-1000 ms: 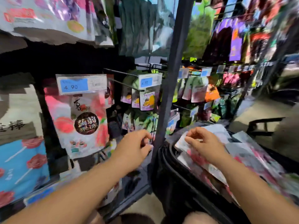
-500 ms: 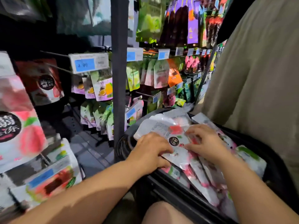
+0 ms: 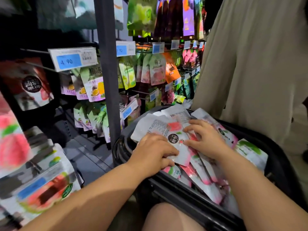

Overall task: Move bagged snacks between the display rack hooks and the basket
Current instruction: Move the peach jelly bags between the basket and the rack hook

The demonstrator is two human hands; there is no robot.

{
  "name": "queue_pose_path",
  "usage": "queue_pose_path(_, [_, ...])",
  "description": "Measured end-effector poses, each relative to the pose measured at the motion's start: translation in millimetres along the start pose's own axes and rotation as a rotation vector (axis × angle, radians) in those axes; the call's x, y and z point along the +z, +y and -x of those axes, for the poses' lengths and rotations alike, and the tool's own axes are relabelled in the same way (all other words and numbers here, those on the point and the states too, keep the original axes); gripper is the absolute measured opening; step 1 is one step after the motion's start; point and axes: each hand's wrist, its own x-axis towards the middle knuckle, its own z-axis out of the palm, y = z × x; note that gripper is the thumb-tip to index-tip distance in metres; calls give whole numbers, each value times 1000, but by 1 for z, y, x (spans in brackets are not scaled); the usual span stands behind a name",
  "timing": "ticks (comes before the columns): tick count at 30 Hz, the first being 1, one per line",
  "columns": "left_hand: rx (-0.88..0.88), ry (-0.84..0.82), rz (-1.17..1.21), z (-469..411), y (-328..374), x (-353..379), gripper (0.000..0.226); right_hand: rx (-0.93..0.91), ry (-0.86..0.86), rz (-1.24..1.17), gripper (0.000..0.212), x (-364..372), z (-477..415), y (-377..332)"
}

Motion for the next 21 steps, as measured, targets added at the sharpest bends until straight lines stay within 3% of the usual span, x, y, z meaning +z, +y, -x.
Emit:
queue_pose_path(3, [8, -8, -27, -1, 0, 0, 43, -3, -1, -6, 36, 0, 1, -1])
queue_pose_path(10, [-13, 97, 10, 2, -2, 7, 24, 8, -19, -6, 34, -1, 2, -3])
queue_pose_path(13, [-166, 208, 166, 10, 2, 3, 16, 13, -27, -51, 27, -3, 5, -5])
queue_pose_path(16, [-317, 367, 346, 17, 0, -6, 14, -16, 14, -226, 19, -6, 9, -15])
queue_pose_path(21, [-393, 558, 602, 17, 6, -46, 21, -71, 74, -701, 44, -13, 21, -42])
